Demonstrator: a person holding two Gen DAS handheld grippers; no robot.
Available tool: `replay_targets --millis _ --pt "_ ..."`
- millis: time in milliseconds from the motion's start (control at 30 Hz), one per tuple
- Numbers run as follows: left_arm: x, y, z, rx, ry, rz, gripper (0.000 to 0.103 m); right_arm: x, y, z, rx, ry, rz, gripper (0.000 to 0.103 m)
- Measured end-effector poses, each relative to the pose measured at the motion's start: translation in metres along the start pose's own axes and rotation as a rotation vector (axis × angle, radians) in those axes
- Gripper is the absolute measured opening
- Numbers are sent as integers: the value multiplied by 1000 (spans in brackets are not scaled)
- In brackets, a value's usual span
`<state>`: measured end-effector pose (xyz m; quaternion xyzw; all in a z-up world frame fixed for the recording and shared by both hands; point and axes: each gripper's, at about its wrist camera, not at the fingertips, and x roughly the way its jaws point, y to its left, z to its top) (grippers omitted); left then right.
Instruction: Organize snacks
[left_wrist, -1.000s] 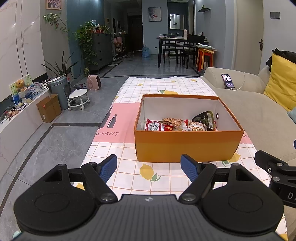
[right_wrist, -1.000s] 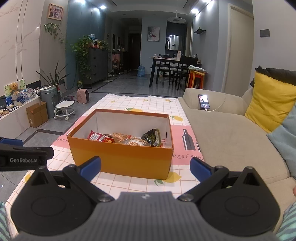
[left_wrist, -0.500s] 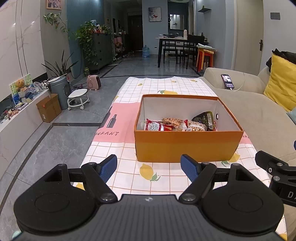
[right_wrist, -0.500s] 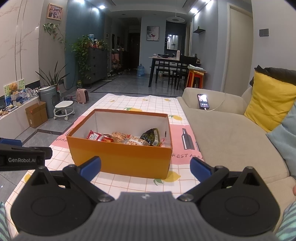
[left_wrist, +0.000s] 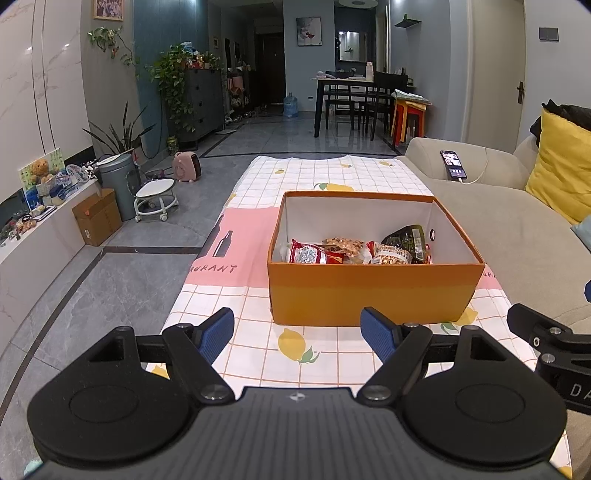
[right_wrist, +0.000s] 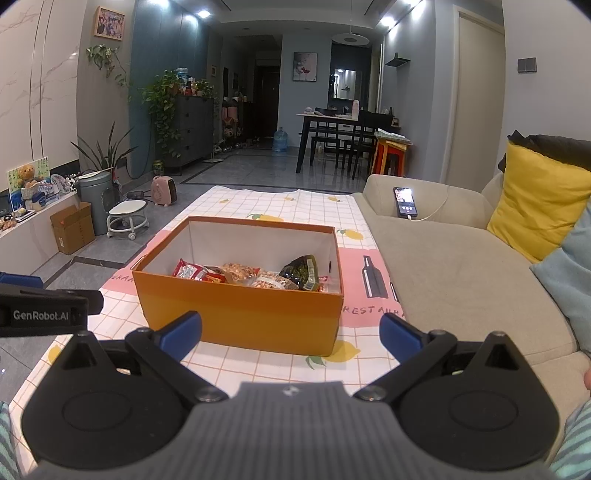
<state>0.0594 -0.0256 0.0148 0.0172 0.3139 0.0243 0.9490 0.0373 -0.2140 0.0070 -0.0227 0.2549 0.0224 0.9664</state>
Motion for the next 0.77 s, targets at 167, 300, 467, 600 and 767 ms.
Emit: replay_targets --millis 167,300,467,600,767 --pt "1 -2 1 -11 12 -17 90 0 0 -1 0 1 0 99" --pt "2 -2 1 -14 18 -7 90 0 0 -1 0 2 0 99" --pt "3 -3 1 -16 20 -2 90 1 0 -1 0 3 0 99" --pt "4 -3 0 -16 26 -2 90 2 0 -2 1 6 -1 99" --pt "4 0 0 -21 21 -8 90 4 -1 -4 1 11 -2 99"
